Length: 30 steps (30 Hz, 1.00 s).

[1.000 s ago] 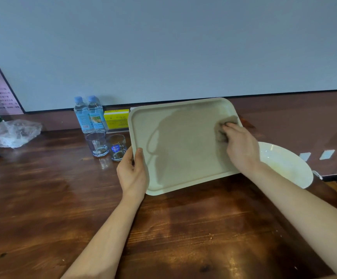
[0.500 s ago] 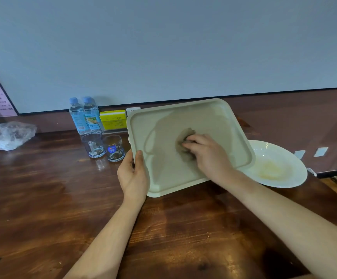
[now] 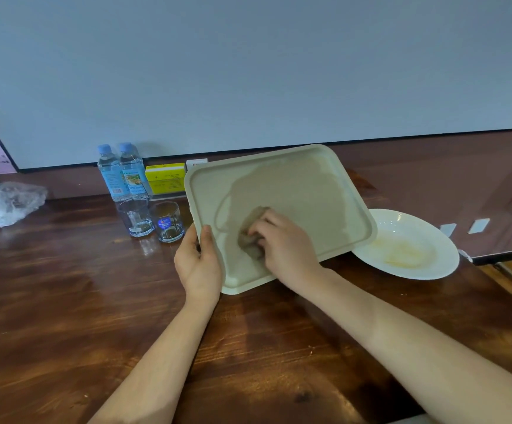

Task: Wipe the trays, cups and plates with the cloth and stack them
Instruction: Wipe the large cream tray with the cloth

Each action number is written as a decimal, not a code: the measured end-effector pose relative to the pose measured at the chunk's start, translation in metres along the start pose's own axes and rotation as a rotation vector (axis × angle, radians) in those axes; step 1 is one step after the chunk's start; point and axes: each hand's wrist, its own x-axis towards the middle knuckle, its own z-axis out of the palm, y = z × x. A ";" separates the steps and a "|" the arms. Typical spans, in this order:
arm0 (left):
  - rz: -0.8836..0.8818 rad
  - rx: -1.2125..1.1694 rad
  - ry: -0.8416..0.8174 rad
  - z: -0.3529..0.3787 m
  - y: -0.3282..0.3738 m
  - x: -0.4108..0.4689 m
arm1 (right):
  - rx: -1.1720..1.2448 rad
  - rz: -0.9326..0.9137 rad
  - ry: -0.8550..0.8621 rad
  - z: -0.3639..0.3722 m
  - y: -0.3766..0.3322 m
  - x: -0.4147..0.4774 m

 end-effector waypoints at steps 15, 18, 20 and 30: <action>0.003 0.009 0.006 0.002 0.005 -0.002 | -0.220 0.336 -0.011 -0.051 0.087 -0.016; 0.007 0.027 0.022 0.001 0.007 -0.003 | -0.109 0.149 -0.105 -0.023 0.045 -0.020; 0.003 0.024 0.040 -0.003 0.009 0.000 | -0.057 0.070 -0.105 -0.017 0.032 -0.019; 0.011 -0.059 0.074 -0.004 0.016 0.002 | -0.172 0.250 0.035 -0.065 0.095 -0.012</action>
